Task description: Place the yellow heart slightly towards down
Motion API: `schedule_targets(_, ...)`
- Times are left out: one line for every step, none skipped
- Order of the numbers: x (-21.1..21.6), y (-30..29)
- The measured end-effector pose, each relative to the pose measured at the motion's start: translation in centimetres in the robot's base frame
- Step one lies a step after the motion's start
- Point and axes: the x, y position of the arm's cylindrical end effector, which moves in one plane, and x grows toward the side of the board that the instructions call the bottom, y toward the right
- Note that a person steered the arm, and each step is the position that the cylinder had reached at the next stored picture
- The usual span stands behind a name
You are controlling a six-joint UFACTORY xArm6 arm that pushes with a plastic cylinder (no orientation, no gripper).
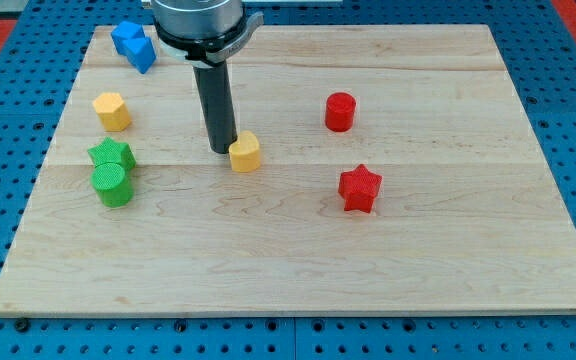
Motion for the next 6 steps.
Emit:
schedule_targets(-3.5,0.0)
schedule_targets(-1.5,1.5)
schedule_targets(4.7,4.7)
schedule_targets(2.5,5.1)
schedule_targets(5.4,6.8)
schedule_targets(8.3,6.3)
